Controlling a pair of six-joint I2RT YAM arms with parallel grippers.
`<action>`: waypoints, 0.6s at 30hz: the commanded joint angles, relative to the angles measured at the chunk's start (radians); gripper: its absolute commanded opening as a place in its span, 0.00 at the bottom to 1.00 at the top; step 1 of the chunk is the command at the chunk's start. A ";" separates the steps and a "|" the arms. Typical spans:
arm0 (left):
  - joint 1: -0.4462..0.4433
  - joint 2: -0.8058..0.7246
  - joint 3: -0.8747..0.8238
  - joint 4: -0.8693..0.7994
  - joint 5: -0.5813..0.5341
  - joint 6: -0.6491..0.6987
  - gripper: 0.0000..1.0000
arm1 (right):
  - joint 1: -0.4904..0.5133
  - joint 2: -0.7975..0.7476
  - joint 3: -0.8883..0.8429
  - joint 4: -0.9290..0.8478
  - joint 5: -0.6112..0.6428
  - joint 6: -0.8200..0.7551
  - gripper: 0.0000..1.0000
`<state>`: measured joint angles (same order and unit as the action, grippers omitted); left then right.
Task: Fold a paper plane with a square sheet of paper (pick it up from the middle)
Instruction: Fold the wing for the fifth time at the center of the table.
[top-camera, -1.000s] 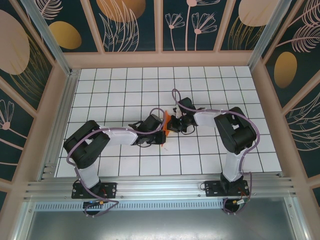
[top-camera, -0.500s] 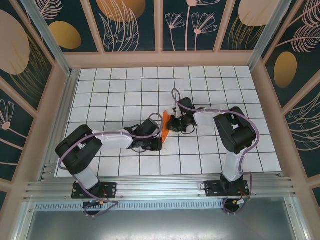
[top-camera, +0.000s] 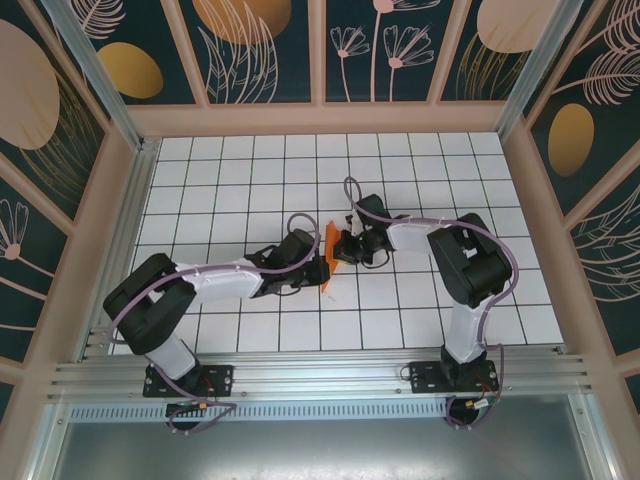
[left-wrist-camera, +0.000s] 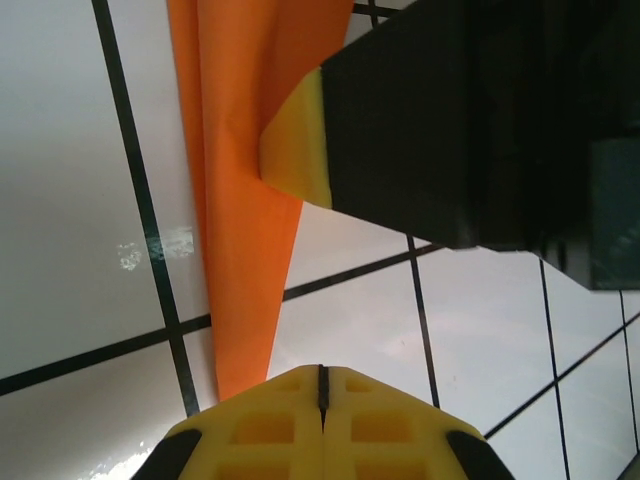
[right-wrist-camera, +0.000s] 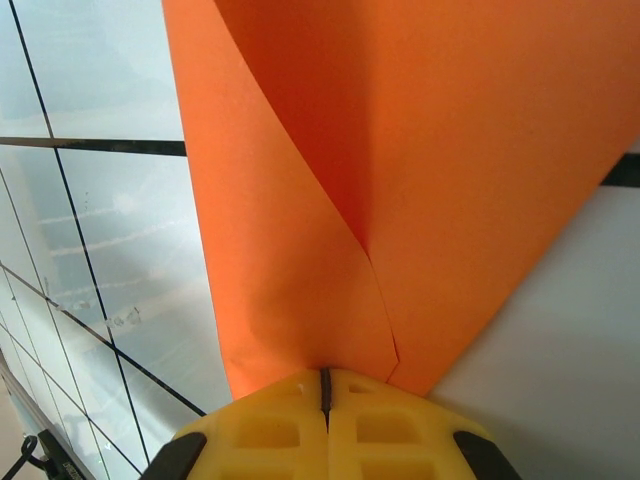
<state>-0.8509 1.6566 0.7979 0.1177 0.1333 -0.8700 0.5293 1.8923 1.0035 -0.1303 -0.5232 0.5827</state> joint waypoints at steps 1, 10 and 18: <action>0.000 0.052 0.032 0.046 -0.029 -0.060 0.02 | 0.006 0.101 -0.048 -0.068 0.157 -0.001 0.02; -0.001 0.105 -0.012 0.057 -0.044 -0.096 0.00 | 0.003 0.073 -0.055 -0.042 0.122 0.005 0.02; 0.000 0.106 -0.094 0.084 -0.034 -0.141 0.00 | -0.014 -0.068 -0.033 0.015 0.067 0.029 0.04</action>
<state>-0.8509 1.7512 0.7540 0.2199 0.1074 -0.9745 0.5289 1.8698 0.9882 -0.1127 -0.5159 0.5892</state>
